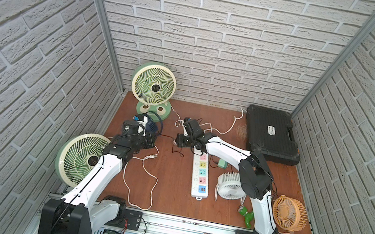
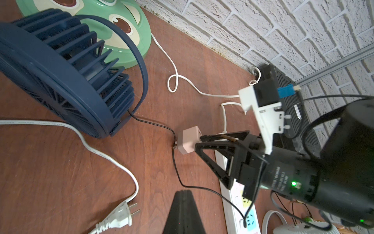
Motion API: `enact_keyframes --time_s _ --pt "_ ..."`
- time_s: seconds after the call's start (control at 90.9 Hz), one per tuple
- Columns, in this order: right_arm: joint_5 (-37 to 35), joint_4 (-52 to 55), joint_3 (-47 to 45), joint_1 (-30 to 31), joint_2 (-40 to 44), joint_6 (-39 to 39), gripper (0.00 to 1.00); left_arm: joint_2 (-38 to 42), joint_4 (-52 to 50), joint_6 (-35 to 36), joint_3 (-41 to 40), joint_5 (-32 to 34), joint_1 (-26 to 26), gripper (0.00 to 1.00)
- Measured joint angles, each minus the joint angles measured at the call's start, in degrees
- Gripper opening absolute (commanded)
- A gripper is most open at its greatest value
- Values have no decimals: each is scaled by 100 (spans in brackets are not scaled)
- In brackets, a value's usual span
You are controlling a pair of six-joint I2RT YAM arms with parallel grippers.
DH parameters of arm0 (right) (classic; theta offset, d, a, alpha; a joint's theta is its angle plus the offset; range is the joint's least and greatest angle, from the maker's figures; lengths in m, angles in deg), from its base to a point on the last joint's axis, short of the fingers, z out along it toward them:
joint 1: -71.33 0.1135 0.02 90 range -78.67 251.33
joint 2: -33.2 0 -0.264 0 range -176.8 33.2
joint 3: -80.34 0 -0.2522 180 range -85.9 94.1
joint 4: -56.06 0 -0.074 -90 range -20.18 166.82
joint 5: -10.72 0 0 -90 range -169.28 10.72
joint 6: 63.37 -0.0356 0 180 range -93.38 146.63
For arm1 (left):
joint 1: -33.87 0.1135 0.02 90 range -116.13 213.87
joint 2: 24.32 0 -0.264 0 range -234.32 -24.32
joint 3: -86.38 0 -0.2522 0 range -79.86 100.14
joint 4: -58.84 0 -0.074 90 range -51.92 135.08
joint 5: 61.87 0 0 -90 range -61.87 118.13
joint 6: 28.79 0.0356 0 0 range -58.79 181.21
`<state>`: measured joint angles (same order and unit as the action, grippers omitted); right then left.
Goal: Unplug the desk fan from the power strip
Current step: Place the plug at the center of the board, then remove the plug from the socket.
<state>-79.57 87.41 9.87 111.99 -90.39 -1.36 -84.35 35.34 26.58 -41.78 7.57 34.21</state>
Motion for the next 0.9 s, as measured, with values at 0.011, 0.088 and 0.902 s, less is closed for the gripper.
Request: enact_keyframes --time_s 0.011,0.088,0.902 --pt "-13 13 0 -11 26 9 58 -7 11 0 0 -2 0 0" --pt "-149 157 0 -94 210 66 58 -96 101 -15 -2 -48 0 0" --pt "-1375 1460 -745 -203 1882 485 54 -1897 1248 -236 345 -472 -1040 0"
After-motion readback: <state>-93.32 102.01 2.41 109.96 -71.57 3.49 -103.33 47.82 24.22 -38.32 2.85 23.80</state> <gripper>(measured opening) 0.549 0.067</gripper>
